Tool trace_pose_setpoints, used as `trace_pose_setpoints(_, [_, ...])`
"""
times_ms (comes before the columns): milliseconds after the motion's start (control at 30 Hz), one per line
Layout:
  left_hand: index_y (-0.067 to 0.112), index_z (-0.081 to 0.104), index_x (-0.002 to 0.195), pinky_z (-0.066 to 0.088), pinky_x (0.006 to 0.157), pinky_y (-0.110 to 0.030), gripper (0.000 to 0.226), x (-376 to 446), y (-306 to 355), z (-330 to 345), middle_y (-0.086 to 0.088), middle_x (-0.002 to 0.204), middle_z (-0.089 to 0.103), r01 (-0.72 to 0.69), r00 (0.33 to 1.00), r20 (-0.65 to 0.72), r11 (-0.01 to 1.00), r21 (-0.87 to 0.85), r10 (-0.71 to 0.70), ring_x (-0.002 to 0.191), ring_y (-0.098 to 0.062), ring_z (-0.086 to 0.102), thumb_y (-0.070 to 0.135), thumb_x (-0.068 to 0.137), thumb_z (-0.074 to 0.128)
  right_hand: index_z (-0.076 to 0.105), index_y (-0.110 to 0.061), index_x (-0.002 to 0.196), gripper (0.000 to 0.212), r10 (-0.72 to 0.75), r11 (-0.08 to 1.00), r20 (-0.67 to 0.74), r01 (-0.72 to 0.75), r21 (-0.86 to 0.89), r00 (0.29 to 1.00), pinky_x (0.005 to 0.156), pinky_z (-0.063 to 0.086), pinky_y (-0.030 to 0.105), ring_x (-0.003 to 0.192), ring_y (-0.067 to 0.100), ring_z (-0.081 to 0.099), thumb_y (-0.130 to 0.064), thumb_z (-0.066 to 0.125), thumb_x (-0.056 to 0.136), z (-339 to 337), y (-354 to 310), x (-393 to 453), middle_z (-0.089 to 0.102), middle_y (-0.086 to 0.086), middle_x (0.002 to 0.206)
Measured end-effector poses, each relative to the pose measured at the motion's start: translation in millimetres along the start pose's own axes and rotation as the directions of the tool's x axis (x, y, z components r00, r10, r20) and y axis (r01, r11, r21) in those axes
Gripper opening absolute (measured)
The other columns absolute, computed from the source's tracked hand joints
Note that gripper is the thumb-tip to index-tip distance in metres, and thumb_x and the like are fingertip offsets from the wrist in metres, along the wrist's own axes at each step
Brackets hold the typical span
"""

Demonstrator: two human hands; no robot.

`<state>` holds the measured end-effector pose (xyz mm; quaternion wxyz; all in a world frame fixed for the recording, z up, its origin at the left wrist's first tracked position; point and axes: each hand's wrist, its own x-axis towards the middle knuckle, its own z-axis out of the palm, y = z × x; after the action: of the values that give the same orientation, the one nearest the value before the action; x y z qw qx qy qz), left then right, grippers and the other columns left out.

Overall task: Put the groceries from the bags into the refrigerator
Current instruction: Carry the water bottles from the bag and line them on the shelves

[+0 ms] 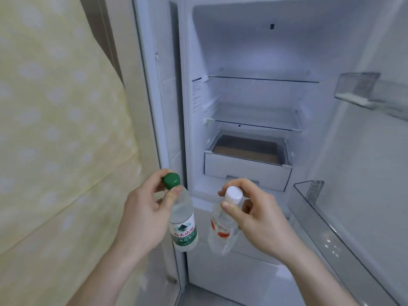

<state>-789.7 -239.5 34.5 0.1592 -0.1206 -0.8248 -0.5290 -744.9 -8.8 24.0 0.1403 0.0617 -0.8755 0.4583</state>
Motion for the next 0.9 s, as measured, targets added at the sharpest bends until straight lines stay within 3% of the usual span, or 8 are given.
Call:
trace_pose_setpoints(133, [0.038, 0.064, 0.101, 0.043, 0.072, -0.004, 0.016, 49, -10, 21, 0.027, 0.094, 0.07, -0.075, 0.992, 0.103, 0.997, -0.028, 0.077, 0.096, 0.006, 0.065, 0.024, 0.093, 0.069, 0.059, -0.036, 0.105, 0.018, 0.044, 0.996, -0.147, -0.054, -0.066, 0.988, 0.066, 0.057, 0.052, 0.055, 0.019, 0.048, -0.027, 0.07, 0.094, -8, 2, 15, 0.071, -0.02, 0.11])
trace_pose_setpoints(267, [0.041, 0.061, 0.101, 0.049, 0.079, -0.02, 0.014, 71, -16, 36, 0.03, 0.094, 0.069, -0.11, 0.987, 0.118, 0.994, -0.012, 0.111, 0.084, -0.008, 0.066, 0.033, 0.092, 0.069, 0.06, -0.033, 0.107, 0.017, 0.064, 0.993, -0.216, -0.084, -0.086, 0.974, 0.063, 0.056, 0.054, 0.06, 0.031, 0.054, -0.027, 0.07, 0.095, -16, 4, 14, 0.072, -0.016, 0.109])
trace_pose_setpoints(367, [0.05, 0.056, 0.095, 0.048, 0.078, -0.023, 0.018, 94, -20, 54, 0.032, 0.093, 0.068, -0.136, 0.973, 0.189, 0.991, 0.002, 0.134, 0.088, 0.0, 0.064, 0.038, 0.091, 0.068, 0.061, -0.033, 0.108, 0.017, 0.092, 0.985, -0.321, -0.132, -0.107, 0.943, 0.062, 0.056, 0.056, 0.061, 0.031, 0.055, -0.027, 0.07, 0.095, -24, 8, 13, 0.072, -0.008, 0.104])
trace_pose_setpoints(433, [0.045, 0.058, 0.1, 0.05, 0.083, -0.03, 0.015, 103, -19, 64, 0.029, 0.095, 0.068, -0.159, 0.963, 0.222, 0.987, 0.0, 0.155, 0.097, 0.001, 0.064, 0.038, 0.091, 0.068, 0.062, -0.033, 0.108, 0.017, 0.12, 0.98, -0.367, -0.17, -0.107, 0.922, 0.062, 0.056, 0.055, 0.061, 0.032, 0.055, -0.027, 0.07, 0.095, -30, 10, 9, 0.071, -0.005, 0.101])
trace_pose_setpoints(500, [0.04, 0.059, 0.106, 0.051, 0.088, -0.034, 0.016, 113, -18, 73, 0.026, 0.099, 0.068, -0.181, 0.953, 0.252, 0.983, 0.023, 0.169, 0.101, -0.002, 0.064, 0.04, 0.092, 0.067, 0.062, -0.033, 0.107, 0.016, 0.146, 0.974, -0.398, -0.201, -0.1, 0.906, 0.061, 0.056, 0.055, 0.061, 0.032, 0.055, -0.026, 0.07, 0.095, -35, 10, 6, 0.072, -0.008, 0.103])
trace_pose_setpoints(633, [0.042, 0.052, 0.103, 0.053, 0.081, -0.037, 0.016, 136, -6, 88, 0.02, 0.094, 0.067, -0.274, 0.923, 0.31, 0.955, 0.116, 0.227, 0.094, -0.008, 0.064, 0.046, 0.092, 0.064, 0.061, -0.032, 0.108, 0.016, 0.155, 0.964, -0.439, -0.233, -0.129, 0.885, 0.062, 0.057, 0.054, 0.061, 0.034, 0.057, -0.026, 0.07, 0.095, -48, 10, 10, 0.072, -0.015, 0.108])
trace_pose_setpoints(800, [0.04, 0.058, 0.119, 0.045, 0.08, -0.033, 0.022, 159, 15, 100, 0.018, 0.1, 0.058, -0.363, 0.887, 0.357, 0.92, 0.146, 0.293, 0.09, -0.014, 0.057, 0.042, 0.097, 0.058, 0.064, -0.029, 0.101, 0.014, 0.166, 0.966, -0.511, -0.243, -0.088, 0.844, 0.058, 0.058, 0.034, 0.059, 0.025, 0.065, -0.021, 0.072, 0.093, -64, 8, 24, 0.071, -0.015, 0.096])
trace_pose_setpoints(900, [0.035, 0.062, 0.117, 0.045, 0.081, -0.033, 0.02, 178, 25, 101, 0.012, 0.11, 0.061, -0.37, 0.895, 0.305, 0.924, 0.1, 0.326, 0.086, -0.011, 0.057, 0.037, 0.097, 0.06, 0.065, -0.025, 0.1, 0.013, 0.156, 0.978, -0.577, -0.208, -0.025, 0.802, 0.055, 0.052, 0.023, 0.057, 0.02, 0.069, -0.018, 0.073, 0.093, -75, 6, 38, 0.07, -0.01, 0.088])
